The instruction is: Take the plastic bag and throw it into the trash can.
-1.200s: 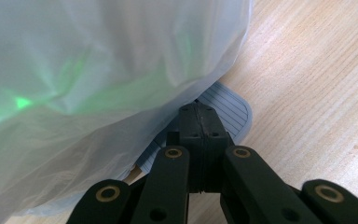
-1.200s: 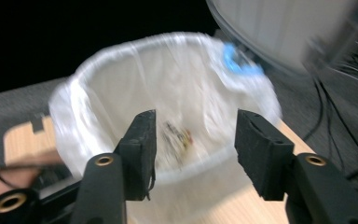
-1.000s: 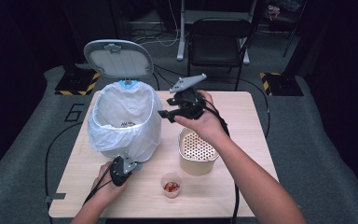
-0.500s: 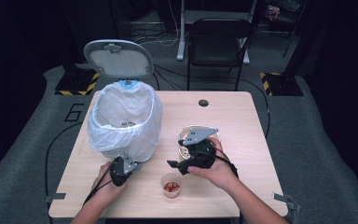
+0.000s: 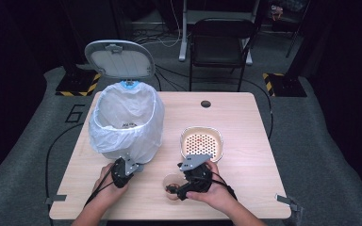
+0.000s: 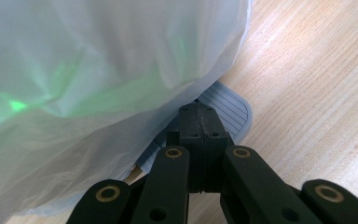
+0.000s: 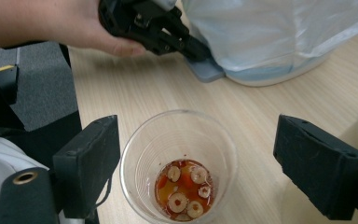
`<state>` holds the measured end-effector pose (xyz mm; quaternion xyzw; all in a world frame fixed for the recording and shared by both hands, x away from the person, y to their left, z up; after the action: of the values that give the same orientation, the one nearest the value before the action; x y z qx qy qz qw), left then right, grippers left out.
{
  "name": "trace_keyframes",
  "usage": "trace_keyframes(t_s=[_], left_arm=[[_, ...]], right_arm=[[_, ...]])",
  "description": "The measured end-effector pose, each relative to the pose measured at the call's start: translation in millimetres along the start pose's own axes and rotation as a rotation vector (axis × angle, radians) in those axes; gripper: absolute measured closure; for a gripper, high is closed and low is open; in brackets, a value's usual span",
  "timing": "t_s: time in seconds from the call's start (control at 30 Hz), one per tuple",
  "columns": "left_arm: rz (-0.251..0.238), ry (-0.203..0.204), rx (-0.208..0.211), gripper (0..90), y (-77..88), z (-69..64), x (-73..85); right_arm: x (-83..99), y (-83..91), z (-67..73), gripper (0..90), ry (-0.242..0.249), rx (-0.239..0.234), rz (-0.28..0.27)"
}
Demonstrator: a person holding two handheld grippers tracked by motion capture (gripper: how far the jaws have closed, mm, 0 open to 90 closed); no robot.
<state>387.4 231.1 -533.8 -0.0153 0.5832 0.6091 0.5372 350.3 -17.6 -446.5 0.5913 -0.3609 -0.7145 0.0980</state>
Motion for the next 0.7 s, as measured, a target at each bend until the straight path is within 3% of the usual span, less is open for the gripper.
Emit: trace_keyframes(t_s=[0.27, 0.57, 0.67, 0.7], left_arm=[[-0.009, 0.009, 0.000, 90.0, -0.6, -0.6, -0.1], [-0.002, 0.014, 0.009, 90.0, -0.2, -0.6, -0.1], [0.000, 0.014, 0.010, 90.0, -0.1, -0.6, -0.1], [-0.008, 0.014, 0.000, 90.0, -0.6, -0.9, -0.2]], right_arm=[[9.9, -16.7, 6.2, 13.4, -0.007, -0.010, 0.019], [16.7, -33.0, 10.4, 14.2, 0.046, -0.005, 0.075], [18.3, -36.0, 12.2, 14.2, 0.041, 0.003, 0.082], [19.0, -37.0, 12.3, 17.5, 0.050, 0.015, 0.084]])
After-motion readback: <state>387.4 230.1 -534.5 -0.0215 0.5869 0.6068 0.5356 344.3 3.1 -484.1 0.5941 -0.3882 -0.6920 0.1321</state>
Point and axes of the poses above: each handheld gripper's, and its own axes: y roughly backward along the jaws, x roughly out of its underside, z roughly to its left, the point moved 3 cm from there along -y, roughly forward along the jaws, and after that the axes turned 1 degree about z, right-handed, at the moved point
